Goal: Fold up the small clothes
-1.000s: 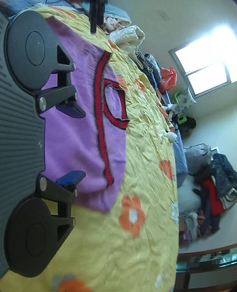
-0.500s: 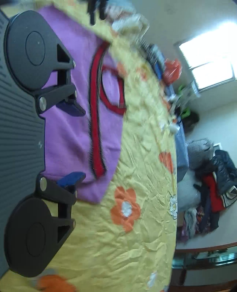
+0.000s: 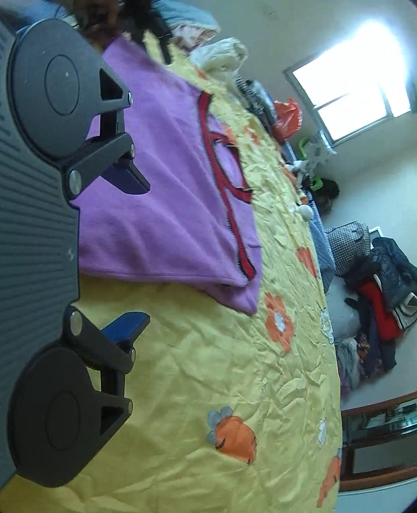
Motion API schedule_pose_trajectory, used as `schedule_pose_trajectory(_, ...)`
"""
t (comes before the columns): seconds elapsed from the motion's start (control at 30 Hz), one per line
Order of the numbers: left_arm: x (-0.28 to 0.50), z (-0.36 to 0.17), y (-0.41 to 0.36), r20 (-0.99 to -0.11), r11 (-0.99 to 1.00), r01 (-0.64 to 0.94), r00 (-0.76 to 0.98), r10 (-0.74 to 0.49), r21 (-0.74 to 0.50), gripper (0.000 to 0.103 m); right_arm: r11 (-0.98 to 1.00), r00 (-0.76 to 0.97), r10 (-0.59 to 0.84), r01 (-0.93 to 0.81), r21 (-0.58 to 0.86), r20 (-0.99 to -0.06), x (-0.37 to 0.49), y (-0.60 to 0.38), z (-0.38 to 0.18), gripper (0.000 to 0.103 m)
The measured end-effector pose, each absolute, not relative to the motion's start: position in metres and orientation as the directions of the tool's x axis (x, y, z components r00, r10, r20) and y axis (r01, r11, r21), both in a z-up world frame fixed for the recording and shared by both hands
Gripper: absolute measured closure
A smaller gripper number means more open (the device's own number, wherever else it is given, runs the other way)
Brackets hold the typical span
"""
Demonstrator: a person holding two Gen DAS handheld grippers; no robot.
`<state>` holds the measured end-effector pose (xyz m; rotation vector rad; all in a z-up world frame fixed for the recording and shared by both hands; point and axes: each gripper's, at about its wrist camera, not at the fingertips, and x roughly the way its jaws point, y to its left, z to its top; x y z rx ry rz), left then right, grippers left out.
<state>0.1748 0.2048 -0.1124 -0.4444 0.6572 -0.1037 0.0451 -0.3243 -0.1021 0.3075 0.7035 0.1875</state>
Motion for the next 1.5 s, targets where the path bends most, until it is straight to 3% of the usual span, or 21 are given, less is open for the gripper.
schedule_pose_trajectory(0.03, 0.175, -0.110, 0.207, -0.578, 0.903, -0.037, 0.779, -0.242, -0.428, 0.006, 0.943, 0.734, 0.278, -0.084, 0.323, -0.619, 0.047, -0.320, -0.105, 0.023)
schedule_pose_trajectory(0.07, 0.177, -0.107, 0.211, -0.583, 0.904, -0.014, 0.768, -0.265, -0.428, 0.009, 0.945, 0.731, 0.282, -0.098, 0.313, -0.622, 0.046, -0.315, -0.108, 0.049)
schedule_pose_trajectory(0.1, 0.179, -0.103, 0.214, -0.591, 0.911, 0.015, 0.756, -0.280, -0.413, 0.018, 0.937, 0.712, 0.310, -0.117, 0.328, -0.631, 0.046, -0.313, -0.112, 0.096)
schedule_pose_trajectory(0.13, 0.179, -0.098, 0.215, -0.605, 0.926, 0.043, 0.746, -0.280, -0.375, 0.025, 0.936, 0.713, 0.313, -0.122, 0.329, -0.627, 0.046, -0.311, -0.113, 0.096)
schedule_pose_trajectory(0.27, 0.177, -0.101, 0.230, -0.668, 0.963, 0.090, 0.703, -0.242, -0.254, 0.028, 0.947, 0.719, 0.300, -0.145, 0.286, -0.628, 0.045, -0.313, -0.107, 0.096)
schedule_pose_trajectory(0.37, 0.162, -0.101, 0.226, -0.664, 0.973, 0.142, 0.712, -0.228, -0.182, 0.028, 0.950, 0.696, 0.307, -0.182, 0.254, -0.649, 0.045, -0.313, -0.113, 0.096)
schedule_pose_trajectory(0.43, 0.146, -0.086, 0.224, -0.648, 0.973, 0.160, 0.726, -0.230, -0.166, 0.016, 0.958, 0.691, 0.282, -0.169, 0.231, -0.666, 0.046, -0.315, -0.104, 0.088)
schedule_pose_trajectory(0.5, 0.134, -0.068, 0.221, -0.625, 0.955, 0.200, 0.723, -0.295, -0.219, 0.000, 0.969, 0.720, 0.239, -0.132, 0.209, -0.652, 0.046, -0.319, -0.089, 0.053)
schedule_pose_trajectory(0.53, 0.129, -0.060, 0.216, -0.619, 0.940, 0.234, 0.708, -0.339, -0.248, 0.001, 0.968, 0.745, 0.244, -0.149, 0.202, -0.621, 0.045, -0.320, -0.081, 0.050)
schedule_pose_trajectory(0.63, 0.125, -0.052, 0.194, -0.586, 0.874, 0.321, 0.651, -0.483, -0.364, 0.000, 0.962, 0.756, 0.272, -0.208, 0.175, -0.595, 0.063, -0.303, -0.067, 0.050)
schedule_pose_trajectory(0.7, 0.134, -0.065, 0.179, -0.625, 0.858, 0.306, 0.591, -0.510, -0.411, 0.000, 0.958, 0.752, 0.284, -0.251, 0.141, -0.594, 0.079, -0.284, -0.070, 0.050)
schedule_pose_trajectory(0.8, 0.139, -0.097, 0.159, -0.725, 0.900, 0.287, 0.535, -0.435, -0.328, 0.000, 0.959, 0.714, 0.263, -0.264, 0.099, -0.648, 0.103, -0.262, -0.089, 0.051)
schedule_pose_trajectory(0.97, 0.104, -0.106, 0.158, -0.755, 0.944, 0.305, 0.587, -0.292, -0.128, 0.000, 0.961, 0.705, 0.213, -0.275, 0.015, -0.677, 0.098, -0.269, -0.107, 0.052)
schedule_pose_trajectory(1.03, 0.095, -0.104, 0.167, -0.791, 0.962, 0.251, 0.564, -0.236, -0.107, 0.000, 0.963, 0.702, 0.186, -0.268, -0.012, -0.687, 0.088, -0.268, -0.100, 0.052)
schedule_pose_trajectory(1.13, 0.076, -0.092, 0.163, -0.766, 0.957, 0.275, 0.595, -0.243, -0.089, 0.000, 0.969, 0.706, 0.196, -0.245, 0.025, -0.681, 0.068, -0.260, -0.088, 0.050)
schedule_pose_trajectory(1.23, 0.065, -0.093, 0.139, -0.768, 0.948, 0.316, 0.596, -0.235, -0.044, 0.000, 0.961, 0.703, 0.251, -0.264, 0.083, -0.665, 0.049, -0.248, -0.092, 0.029)
schedule_pose_trajectory(1.3, 0.064, -0.104, 0.129, -0.796, 0.952, 0.307, 0.578, -0.180, 0.007, 0.000, 0.972, 0.679, 0.172, -0.237, 0.009, -0.714, 0.043, -0.240, -0.105, 0.027)
schedule_pose_trajectory(1.37, 0.053, -0.107, 0.127, -0.802, 0.953, 0.300, 0.579, -0.144, 0.045, 0.000, 0.970, 0.707, 0.171, -0.241, -0.007, -0.687, 0.029, -0.246, -0.110, 0.026)
schedule_pose_trajectory(1.5, 0.019, -0.080, 0.136, -0.763, 0.953, 0.303, 0.619, -0.186, 0.013, 0.000, 0.968, 0.698, 0.171, -0.250, -0.013, -0.695, 0.011, -0.252, -0.097, 0.025)
